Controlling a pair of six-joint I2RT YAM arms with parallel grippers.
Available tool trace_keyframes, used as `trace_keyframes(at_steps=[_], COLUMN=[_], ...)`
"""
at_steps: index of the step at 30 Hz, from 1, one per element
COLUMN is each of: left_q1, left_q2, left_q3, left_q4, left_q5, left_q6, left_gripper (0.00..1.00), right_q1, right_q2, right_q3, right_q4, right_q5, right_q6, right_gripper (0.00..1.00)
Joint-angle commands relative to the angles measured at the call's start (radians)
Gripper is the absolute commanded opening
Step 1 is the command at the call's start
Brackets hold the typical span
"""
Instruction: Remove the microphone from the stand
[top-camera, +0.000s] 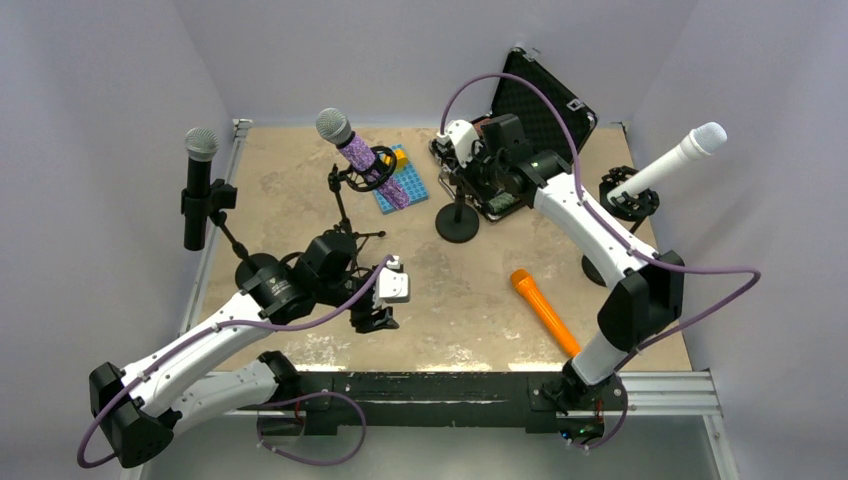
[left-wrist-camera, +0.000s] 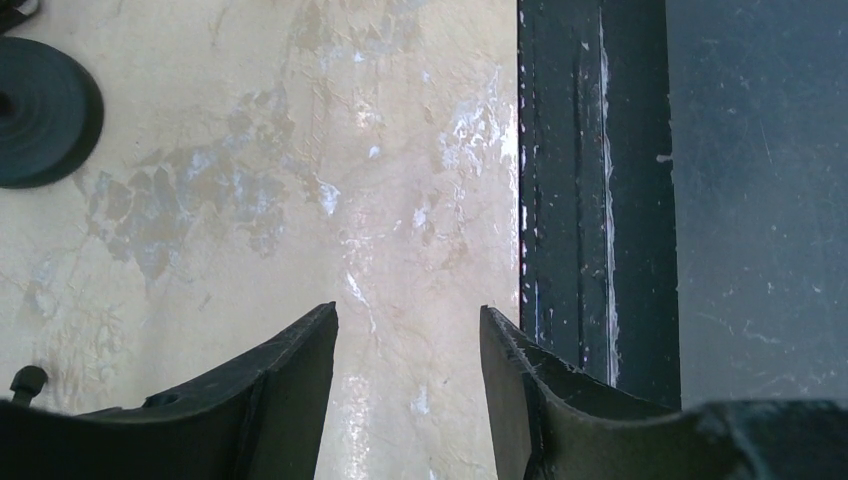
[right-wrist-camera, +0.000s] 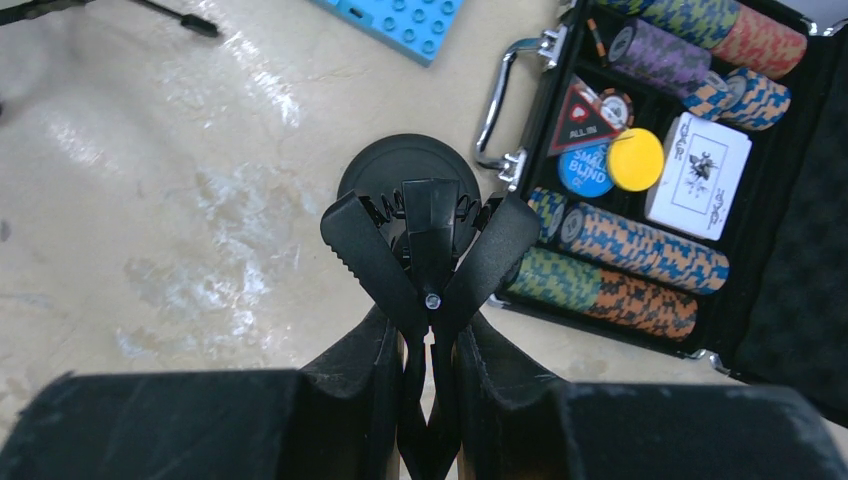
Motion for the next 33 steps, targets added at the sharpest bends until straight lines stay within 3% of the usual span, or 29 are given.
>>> trace_keyframes(at_steps=[1, 2, 6, 10, 11, 15, 17, 20, 25, 29, 33], left_q1=[0.005, 0.005, 0.006, 0.009, 0.009, 0.014, 0.017, 0.017, 0.017, 0.017, 0.022], left_q2=[-0.027, -0.034, -0.048, -0.05, -0.048, -0.041, -0.046, -0.053, -0.092, -0.108, -0.126], left_q3=[0.012, 0.01, 0.003, -0.008, -0.008, 0.0, 0.009, 0.027, 0.066, 0.116, 0.104], left_q4=[-0.073, -0.078, -0.084, -0.077, -0.075, -0.07, -0.089, -0.138, -0.235, -0.299, -0.333], left_q5=[-0.009, -0.012, -0.02, -0.022, -0.025, -0.034, -0.04, -0.042, -0.06, -0.069, -0.105], left_q6=[0.074, 0.078, 0.076, 0.084, 0.087, 0.094, 0.113, 0.152, 0.204, 0.098, 0.07], left_gripper=[0.58, 0.58, 0.58, 0.58, 0.58, 0.58, 0.59, 0.59, 0.61, 0.62, 0.63], right_q1=[-0.011, -0.011, -0.015, -0.019, -0.02, -0.024, -0.031, -0.045, -0.072, -0.074, -0.047], right_q2=[0.043, 0.058, 0.071, 0.061, 0.059, 0.083, 0.124, 0.141, 0.006, -0.142, -0.157], right_q3=[0.114, 0.132, 0.158, 0.159, 0.158, 0.25, 0.389, 0.523, 0.475, 0.336, 0.334], right_q4=[0.055, 0.041, 0.015, -0.013, -0.018, -0.102, -0.217, -0.333, -0.315, -0.174, -0.075], right_q5=[0.02, 0.016, -0.022, -0.074, -0.082, -0.112, -0.123, -0.133, -0.252, -0.453, -0.592], right_q6=[-0.023, -0.018, -0.008, 0.001, 0.003, 0.024, 0.041, 0.048, 0.018, 0.004, 0.14], right_gripper=[0.0, 0.01, 0.22, 0.3, 0.36, 0.77, 0.85, 0.87, 0.87, 0.88, 0.87])
